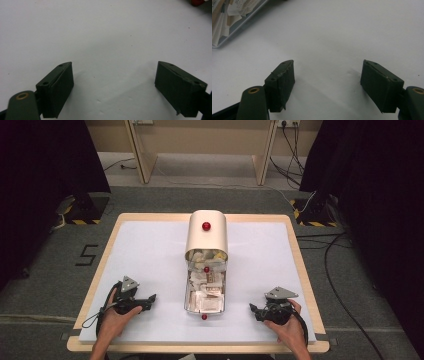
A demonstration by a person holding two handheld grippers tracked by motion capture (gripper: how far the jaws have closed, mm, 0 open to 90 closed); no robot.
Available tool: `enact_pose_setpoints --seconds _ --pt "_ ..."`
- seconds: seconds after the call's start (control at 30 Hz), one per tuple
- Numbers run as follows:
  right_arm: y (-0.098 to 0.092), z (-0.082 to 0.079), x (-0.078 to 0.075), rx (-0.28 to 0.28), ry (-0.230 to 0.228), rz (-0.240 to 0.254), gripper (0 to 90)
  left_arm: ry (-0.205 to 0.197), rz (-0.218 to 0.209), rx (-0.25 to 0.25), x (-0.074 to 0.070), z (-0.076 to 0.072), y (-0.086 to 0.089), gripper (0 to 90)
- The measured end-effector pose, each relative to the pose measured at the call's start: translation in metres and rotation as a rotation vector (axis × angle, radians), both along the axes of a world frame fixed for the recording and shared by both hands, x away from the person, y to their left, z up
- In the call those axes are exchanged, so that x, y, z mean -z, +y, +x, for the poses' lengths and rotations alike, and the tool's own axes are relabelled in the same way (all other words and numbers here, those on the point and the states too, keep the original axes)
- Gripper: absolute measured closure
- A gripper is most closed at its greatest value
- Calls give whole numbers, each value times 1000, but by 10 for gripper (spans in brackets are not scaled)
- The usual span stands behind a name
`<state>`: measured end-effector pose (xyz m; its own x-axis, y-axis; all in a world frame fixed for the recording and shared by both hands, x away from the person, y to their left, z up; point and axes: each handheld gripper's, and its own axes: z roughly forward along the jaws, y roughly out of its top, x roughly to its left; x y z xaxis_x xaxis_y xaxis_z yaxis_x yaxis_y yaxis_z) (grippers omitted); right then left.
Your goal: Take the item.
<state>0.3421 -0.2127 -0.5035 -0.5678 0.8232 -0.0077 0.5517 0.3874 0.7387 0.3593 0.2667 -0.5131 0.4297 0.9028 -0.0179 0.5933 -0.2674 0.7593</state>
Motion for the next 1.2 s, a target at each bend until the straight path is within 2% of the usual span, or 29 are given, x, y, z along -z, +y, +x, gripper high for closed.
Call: enact_pose_setpoints --seconds 0.3,0.6,0.83,0.9,1.03,1.2 --pt "1 0 -1 6 4 -1 282 -1 -1 0 0 0 0 145" --pt "0 0 -4 24 -7 -8 326 -1 -1 0 0 0 0 145" --pt "1 -3 -21 33 -58 58 356 -1 -2 0 0 0 0 145" --pt "1 -3 -23 29 -68 61 363 -1 -2 0 0 0 0 145" --pt "7 -6 -33 3 -94 85 386 -1 -3 0 0 0 0 145" --pt "15 -10 -40 -31 -103 110 418 -1 -3 0 0 0 0 145"
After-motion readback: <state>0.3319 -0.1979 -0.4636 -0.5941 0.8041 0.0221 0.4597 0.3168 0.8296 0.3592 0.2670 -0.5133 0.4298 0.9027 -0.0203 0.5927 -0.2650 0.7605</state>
